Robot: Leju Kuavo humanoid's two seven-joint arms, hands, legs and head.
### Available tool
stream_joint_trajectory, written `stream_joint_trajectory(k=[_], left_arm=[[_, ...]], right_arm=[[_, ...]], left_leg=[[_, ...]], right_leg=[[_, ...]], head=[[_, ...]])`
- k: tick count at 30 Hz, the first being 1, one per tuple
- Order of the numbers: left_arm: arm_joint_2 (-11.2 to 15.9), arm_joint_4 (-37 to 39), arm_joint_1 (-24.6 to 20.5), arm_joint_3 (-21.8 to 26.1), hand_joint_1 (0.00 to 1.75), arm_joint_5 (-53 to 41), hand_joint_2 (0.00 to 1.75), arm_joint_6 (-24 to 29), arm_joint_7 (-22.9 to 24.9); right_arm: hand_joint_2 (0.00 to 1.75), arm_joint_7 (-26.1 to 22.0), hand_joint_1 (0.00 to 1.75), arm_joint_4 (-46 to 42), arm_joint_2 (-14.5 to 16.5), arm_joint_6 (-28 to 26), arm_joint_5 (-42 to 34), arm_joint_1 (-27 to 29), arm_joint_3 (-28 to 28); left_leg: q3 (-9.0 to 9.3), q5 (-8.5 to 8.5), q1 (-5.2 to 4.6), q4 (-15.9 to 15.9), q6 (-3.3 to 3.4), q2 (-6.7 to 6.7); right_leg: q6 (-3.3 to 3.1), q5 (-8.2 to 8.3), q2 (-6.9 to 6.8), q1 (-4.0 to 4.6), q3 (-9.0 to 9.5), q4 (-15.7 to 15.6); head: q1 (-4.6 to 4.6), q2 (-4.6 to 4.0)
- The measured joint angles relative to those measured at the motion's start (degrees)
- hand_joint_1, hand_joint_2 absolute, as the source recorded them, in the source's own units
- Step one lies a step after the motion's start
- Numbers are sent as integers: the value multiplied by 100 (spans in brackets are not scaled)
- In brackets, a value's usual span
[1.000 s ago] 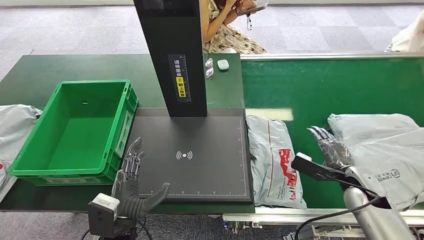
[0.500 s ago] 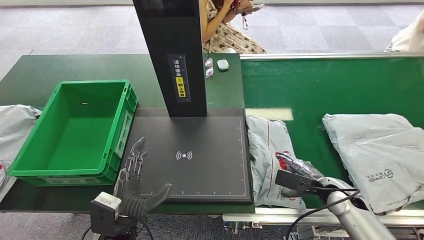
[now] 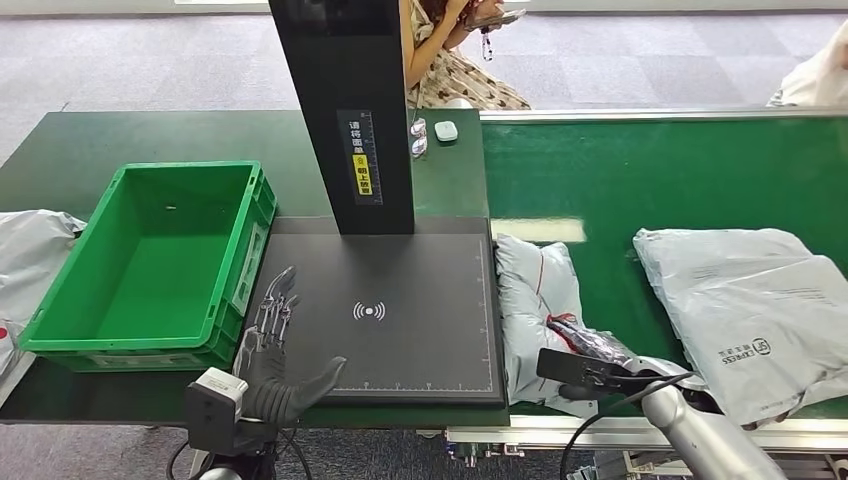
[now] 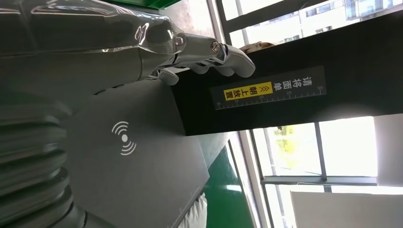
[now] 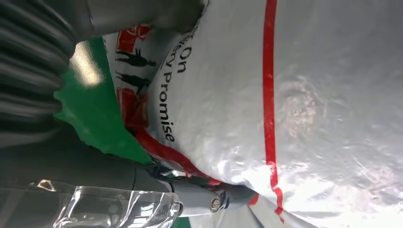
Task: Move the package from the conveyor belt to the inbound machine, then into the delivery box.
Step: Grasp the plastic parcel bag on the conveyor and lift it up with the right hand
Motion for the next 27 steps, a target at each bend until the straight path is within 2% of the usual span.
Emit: stream_joint_trajectory(k=[13, 16, 18, 22, 27], left_arm=[[17, 104, -46, 0, 0, 59, 175, 53, 1], [16, 104, -44, -1, 0, 56, 175, 63, 1], [15, 104, -39, -1, 0, 37, 175, 68, 1], [13, 104, -3, -2, 0, -38, 175, 69, 1], [5, 102, 68, -4, 0, -107, 175, 69, 4]], right_arm=[[175, 270, 175, 1, 2, -403, 247, -47, 150], [175, 409, 175, -20, 4, -707, 482, 5, 171], [175, 650, 175, -55, 3, -1017, 826, 68, 188], [175, 1463, 175, -228, -23, -1638, 1862, 285, 157], [175, 2164, 175, -515, -173, -1895, 2779, 592, -171]], left_leg=[[29, -1, -1, 0, 2, -15], [28, -1, -1, 0, 2, -24], [28, 0, -1, 0, 3, -34], [23, 3, -5, 1, 10, -55], [7, 8, -11, 1, 22, -75]], right_leg=[[11, -9, -15, -2, 39, -4], [14, -11, -23, -5, 42, -5], [18, -13, -32, -9, 44, -5], [22, -15, -53, -16, 47, -6], [33, -12, -73, -24, 44, -10]], head=[[0, 0], [1, 0], [1, 0], [1, 0], [2, 0]])
